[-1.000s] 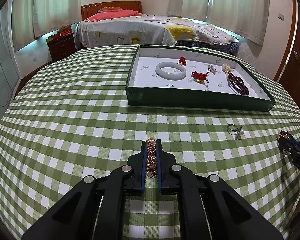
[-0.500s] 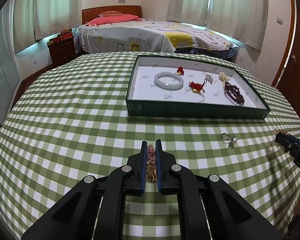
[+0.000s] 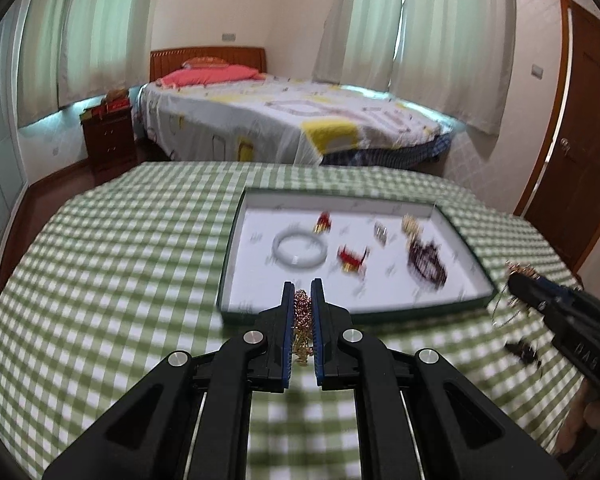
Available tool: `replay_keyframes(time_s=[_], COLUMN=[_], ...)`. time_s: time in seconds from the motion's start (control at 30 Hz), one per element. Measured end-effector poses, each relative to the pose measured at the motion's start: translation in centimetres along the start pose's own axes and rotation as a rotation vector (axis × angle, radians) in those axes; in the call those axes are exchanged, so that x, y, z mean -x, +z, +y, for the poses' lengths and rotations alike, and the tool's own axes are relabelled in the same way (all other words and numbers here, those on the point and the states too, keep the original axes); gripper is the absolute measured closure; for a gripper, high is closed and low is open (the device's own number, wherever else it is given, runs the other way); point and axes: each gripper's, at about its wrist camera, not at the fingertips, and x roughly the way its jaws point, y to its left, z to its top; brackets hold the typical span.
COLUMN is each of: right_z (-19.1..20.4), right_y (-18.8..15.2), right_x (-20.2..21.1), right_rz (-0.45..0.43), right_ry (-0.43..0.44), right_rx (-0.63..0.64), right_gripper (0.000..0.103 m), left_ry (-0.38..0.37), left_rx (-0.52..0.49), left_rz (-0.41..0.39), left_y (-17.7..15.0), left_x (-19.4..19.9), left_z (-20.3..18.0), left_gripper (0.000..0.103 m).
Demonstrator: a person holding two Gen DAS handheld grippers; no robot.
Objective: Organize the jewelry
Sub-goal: 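Carry the chain and brooch over the tray with both tools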
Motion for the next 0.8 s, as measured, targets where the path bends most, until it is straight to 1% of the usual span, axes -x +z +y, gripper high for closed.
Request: replay_keyframes(time_s=[0.17, 0.27, 0.33, 0.4, 0.5, 0.6, 0.8], right_z=[0.9, 1.0, 1.1, 0.9, 0.7, 0.7, 1.2], right_y=[2.7, 4.1, 4.8, 5.0, 4.7, 3.5, 1.1], right_x=[-1.0, -2.1, -3.4, -4.5, -6.8, -9.6, -13.3], right_rz=[-0.052, -0.07, -0.067, -0.057, -0.017, 0.047, 0.161], right_ry=[0.016, 0.03, 0.034, 0.042, 0.05, 0.055, 0.06], right_rx=[0.027, 0.025, 0.022, 0.012, 0.002, 0.001, 0.009], right_gripper=[0.08, 0.08, 0.08, 0.08, 0.08, 0.08, 0.08], left_ry=[-0.014, -0.018, -0.019, -0.018, -0.01, 0.001, 0.026], left_rx=[-0.017, -0.025, -0.029, -0.032, -0.033, -0.027, -0.035], left_rz=[-0.072, -0.097, -0.097, -0.081, -0.04, 0.03, 0.116], left_y=[3.5, 5.1, 5.8, 6.1, 5.4, 3.9, 1.6], left_x=[-0.9, -2.2, -3.5, -5.2, -7.3, -10.1, -13.0], left_z=[-1.0, -1.5, -1.7, -1.8, -1.6, -1.2, -0.6], left_gripper=[0.094, 0.094, 0.094, 0.094, 0.094, 0.094, 0.095])
